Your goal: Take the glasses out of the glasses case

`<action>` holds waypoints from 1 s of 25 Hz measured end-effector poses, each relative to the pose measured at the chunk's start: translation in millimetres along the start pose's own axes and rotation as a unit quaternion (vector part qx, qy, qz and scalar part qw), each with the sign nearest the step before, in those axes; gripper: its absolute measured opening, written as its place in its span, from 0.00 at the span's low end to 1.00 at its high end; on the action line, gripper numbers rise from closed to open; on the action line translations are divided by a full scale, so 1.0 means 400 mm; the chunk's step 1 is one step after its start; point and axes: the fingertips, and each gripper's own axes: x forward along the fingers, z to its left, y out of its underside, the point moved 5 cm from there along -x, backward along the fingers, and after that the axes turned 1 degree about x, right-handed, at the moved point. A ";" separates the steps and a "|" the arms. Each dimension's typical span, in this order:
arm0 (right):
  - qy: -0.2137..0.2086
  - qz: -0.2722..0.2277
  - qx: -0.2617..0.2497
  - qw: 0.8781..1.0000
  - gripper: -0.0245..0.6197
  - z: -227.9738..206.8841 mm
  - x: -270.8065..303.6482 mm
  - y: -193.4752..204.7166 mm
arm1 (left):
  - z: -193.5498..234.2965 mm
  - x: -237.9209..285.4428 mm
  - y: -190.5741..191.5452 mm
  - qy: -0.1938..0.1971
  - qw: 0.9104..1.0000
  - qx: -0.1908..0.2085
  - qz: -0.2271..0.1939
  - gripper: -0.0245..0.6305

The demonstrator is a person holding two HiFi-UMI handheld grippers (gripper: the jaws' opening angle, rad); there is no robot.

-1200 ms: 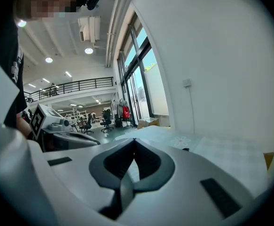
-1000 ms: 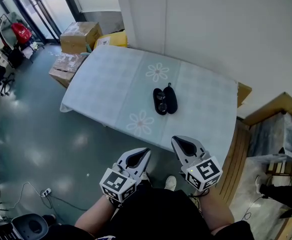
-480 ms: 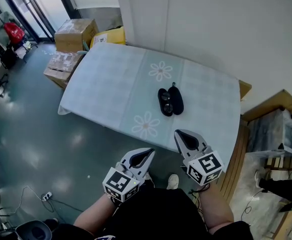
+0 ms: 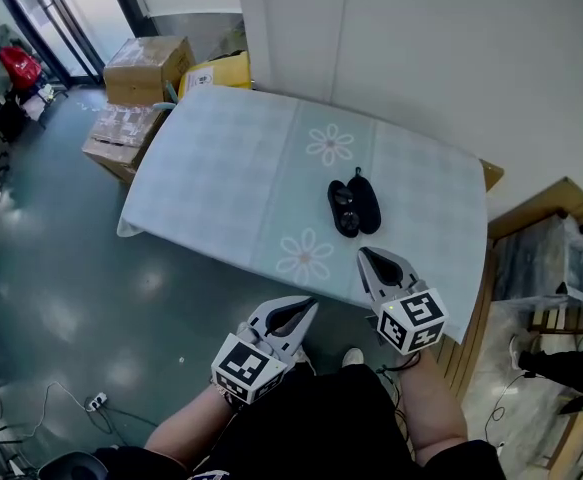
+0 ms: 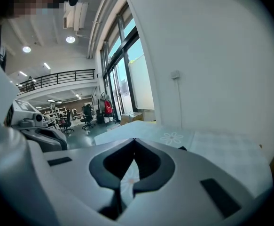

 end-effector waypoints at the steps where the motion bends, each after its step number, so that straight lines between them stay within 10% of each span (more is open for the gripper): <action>1: 0.004 0.002 0.000 1.000 0.07 -0.001 0.008 0.002 | 0.006 -0.003 0.001 0.002 1.000 0.001 0.000 0.08; 25: 0.023 0.115 0.045 0.992 0.07 -0.187 0.241 0.091 | 0.124 0.124 -0.021 -0.003 1.000 -0.010 0.016 0.08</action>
